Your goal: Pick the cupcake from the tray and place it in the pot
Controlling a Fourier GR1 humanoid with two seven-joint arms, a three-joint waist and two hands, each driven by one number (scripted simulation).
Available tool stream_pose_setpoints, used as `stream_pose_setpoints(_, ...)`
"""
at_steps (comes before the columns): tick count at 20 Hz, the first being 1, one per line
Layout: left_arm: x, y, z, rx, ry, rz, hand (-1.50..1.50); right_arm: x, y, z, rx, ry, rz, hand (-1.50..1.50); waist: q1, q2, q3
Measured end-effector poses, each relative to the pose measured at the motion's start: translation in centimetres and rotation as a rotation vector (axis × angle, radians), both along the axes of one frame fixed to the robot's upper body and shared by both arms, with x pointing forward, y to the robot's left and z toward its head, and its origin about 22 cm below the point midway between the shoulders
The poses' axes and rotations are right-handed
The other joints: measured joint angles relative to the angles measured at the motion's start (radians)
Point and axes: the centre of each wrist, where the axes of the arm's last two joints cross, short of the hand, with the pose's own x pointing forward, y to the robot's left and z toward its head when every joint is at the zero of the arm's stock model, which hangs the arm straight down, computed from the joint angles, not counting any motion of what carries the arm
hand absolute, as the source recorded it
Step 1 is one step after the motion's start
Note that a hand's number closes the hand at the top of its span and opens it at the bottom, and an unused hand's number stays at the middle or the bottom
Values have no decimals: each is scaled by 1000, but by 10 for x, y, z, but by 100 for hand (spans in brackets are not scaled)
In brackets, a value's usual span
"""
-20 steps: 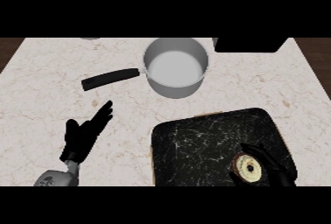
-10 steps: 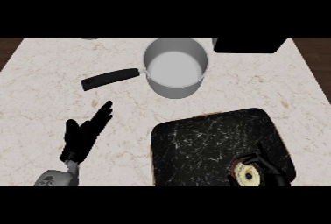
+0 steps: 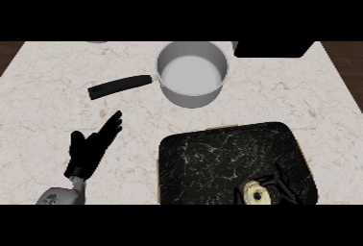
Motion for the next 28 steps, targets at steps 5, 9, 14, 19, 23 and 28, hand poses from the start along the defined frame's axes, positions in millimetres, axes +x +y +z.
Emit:
stream_pose_setpoints(5,2,-2,-4,-3,-3,-1,0,-8,47,7,-55,-19,-83,150,3,4,9)
stream_pose_setpoints(9,1,-5,0,0,-8,-9,0,-9,76,13,-109,-7,-104,150,12,8,15)
stream_pose_setpoints(14,4,-3,5,6,-10,-6,0,-12,92,19,-195,-6,-115,150,16,15,20)
stream_pose_setpoints(19,6,-5,7,4,-8,-5,0,-7,90,25,-302,-18,-130,150,12,19,20)
stream_pose_setpoints(23,6,-1,6,13,-10,-2,0,9,84,41,-352,-11,-142,150,11,20,20)
stream_pose_setpoints(28,2,-5,3,10,-4,-7,0,41,79,76,-426,25,-137,150,16,18,19)
